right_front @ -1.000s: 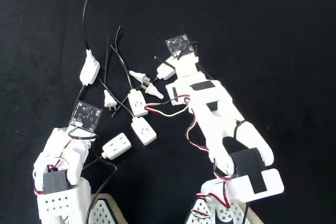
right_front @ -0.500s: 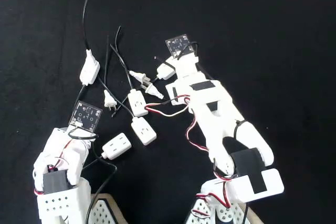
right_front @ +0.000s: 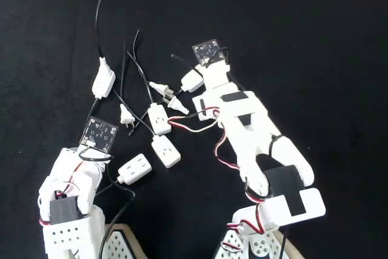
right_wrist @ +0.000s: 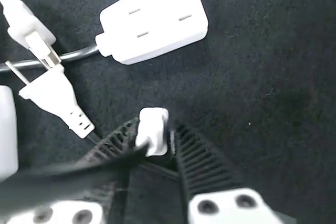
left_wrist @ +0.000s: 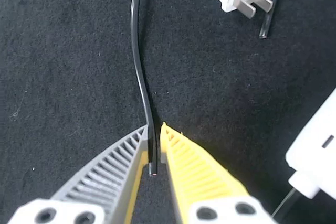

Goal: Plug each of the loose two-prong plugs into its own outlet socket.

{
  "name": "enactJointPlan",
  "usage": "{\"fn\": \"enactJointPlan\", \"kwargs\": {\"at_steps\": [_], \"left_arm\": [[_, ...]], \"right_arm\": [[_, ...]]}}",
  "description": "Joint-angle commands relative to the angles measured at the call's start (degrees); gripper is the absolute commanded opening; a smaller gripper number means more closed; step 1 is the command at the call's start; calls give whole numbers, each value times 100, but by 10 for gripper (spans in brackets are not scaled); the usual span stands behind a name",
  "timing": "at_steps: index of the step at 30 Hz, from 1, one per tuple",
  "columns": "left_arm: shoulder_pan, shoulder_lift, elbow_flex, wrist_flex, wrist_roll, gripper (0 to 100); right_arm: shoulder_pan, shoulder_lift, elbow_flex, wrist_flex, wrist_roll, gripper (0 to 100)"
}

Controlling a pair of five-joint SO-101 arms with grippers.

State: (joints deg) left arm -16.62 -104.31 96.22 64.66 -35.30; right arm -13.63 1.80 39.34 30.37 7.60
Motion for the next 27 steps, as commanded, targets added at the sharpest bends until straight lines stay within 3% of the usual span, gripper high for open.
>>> {"fn": "enactJointPlan", "kwargs": {"at_steps": [1, 10, 16, 22, 27], "left_arm": [[-31, -26, 110, -79, -26, 55], [-57, -26, 110, -88, -26, 55], [-66, -26, 110, -97, -26, 55], [-75, -26, 110, -97, -26, 55], [-75, -26, 110, -105, -26, 53]], "right_arm": [[132, -48, -259, 44, 26, 22], [114, -154, -242, 105, 26, 11], [-62, -1235, -66, 888, -9, 11], [-1020, -2571, 822, 993, -79, 11], [-1978, -3116, 1341, 993, -879, 11]]}}
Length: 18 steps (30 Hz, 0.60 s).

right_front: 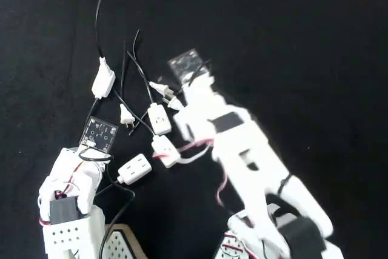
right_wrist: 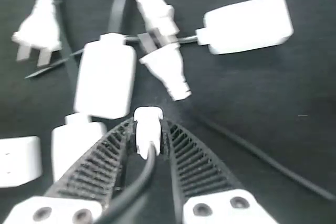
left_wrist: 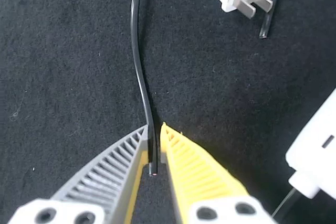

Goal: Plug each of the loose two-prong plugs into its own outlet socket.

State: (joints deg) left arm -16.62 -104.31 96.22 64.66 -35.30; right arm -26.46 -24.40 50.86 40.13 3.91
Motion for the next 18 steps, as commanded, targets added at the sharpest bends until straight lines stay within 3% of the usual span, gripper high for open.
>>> {"fn": "enactJointPlan", "kwargs": {"at_steps": [1, 8, 18], "left_arm": [[-75, -26, 110, -105, -26, 53], [-75, -26, 110, -105, -26, 53], [-75, -26, 110, -105, -26, 53]], "right_arm": [[-879, -523, 242, 18, -624, 11], [-1732, -532, 356, -35, -1231, 11], [-2295, -532, 760, -431, -1574, 11]]}}
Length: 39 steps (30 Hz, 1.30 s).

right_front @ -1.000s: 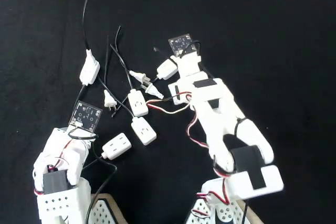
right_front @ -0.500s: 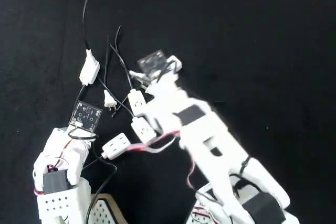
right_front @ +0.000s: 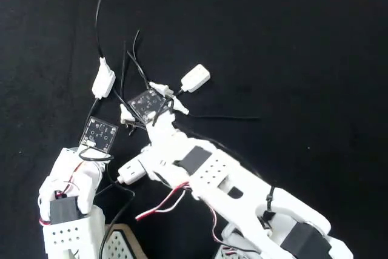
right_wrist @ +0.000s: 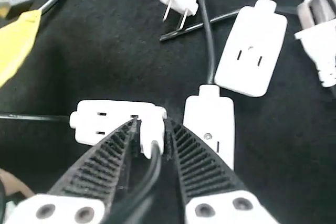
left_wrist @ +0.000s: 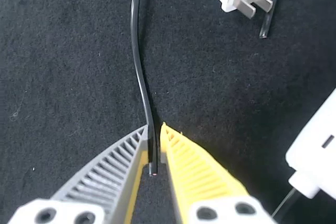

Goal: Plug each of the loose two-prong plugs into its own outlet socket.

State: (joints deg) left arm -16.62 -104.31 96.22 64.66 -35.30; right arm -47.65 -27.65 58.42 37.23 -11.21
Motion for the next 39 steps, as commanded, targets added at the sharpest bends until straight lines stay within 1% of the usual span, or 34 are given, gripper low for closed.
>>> {"fn": "enactJointPlan", "kwargs": {"at_steps": [1, 6, 10, 14, 20, 24, 27, 31, 36, 39], "left_arm": [[-75, -26, 110, -105, -26, 53], [-75, -26, 110, -105, -26, 53], [-75, -26, 110, -105, -26, 53], [-75, -26, 110, -105, -26, 53], [-75, -26, 110, -105, -26, 53], [-75, -26, 110, -105, -26, 53], [-75, -26, 110, -97, -26, 53], [-75, -26, 110, -97, -26, 53], [-75, -26, 110, -97, -26, 53], [-75, -26, 110, -97, -26, 53]], "right_arm": [[-193, -207, 13, -141, -62, 11], [-193, -207, 31, -141, -229, 11], [-334, -207, 40, -123, -255, 11], [-431, -207, 136, -149, -501, 11], [-475, -207, 277, -167, -501, 11], [-475, -101, 585, -809, -492, 11], [-448, 233, 558, -1037, -466, 11], [-290, 611, 242, -835, -466, 11], [-141, 620, -84, -88, -466, 11], [-123, 620, -145, 53, -466, 11]]}}
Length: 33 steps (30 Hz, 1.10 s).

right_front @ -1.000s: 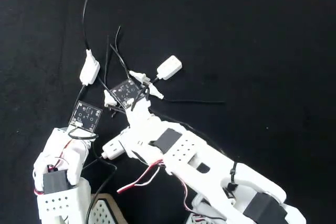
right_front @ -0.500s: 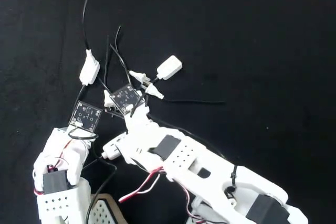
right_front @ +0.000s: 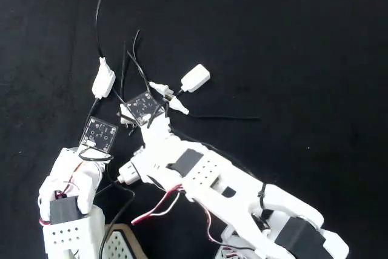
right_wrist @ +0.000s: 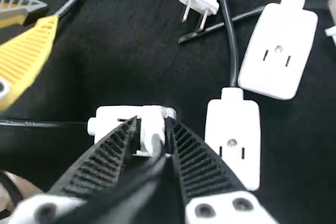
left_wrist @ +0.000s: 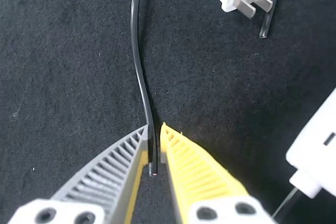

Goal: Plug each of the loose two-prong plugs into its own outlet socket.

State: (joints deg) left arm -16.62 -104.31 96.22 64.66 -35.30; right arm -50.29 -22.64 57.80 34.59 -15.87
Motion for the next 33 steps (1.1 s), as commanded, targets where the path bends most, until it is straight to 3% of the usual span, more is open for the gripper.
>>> {"fn": "enactJointPlan", "kwargs": {"at_steps": [1, 13, 26, 29, 33], "left_arm": [[-75, -26, 110, -97, -26, 53], [-75, -26, 110, -97, -26, 54], [119, -26, 66, -53, -18, 55], [338, -26, -75, 44, -26, 60], [673, -26, -479, 651, -26, 164]], "right_arm": [[141, 119, -75, 325, 0, 11], [141, 163, -48, 615, -79, 11], [97, 127, 207, 158, 158, 16], [97, 110, 154, 176, 281, 74], [97, -136, -75, 589, 316, 212]]}}
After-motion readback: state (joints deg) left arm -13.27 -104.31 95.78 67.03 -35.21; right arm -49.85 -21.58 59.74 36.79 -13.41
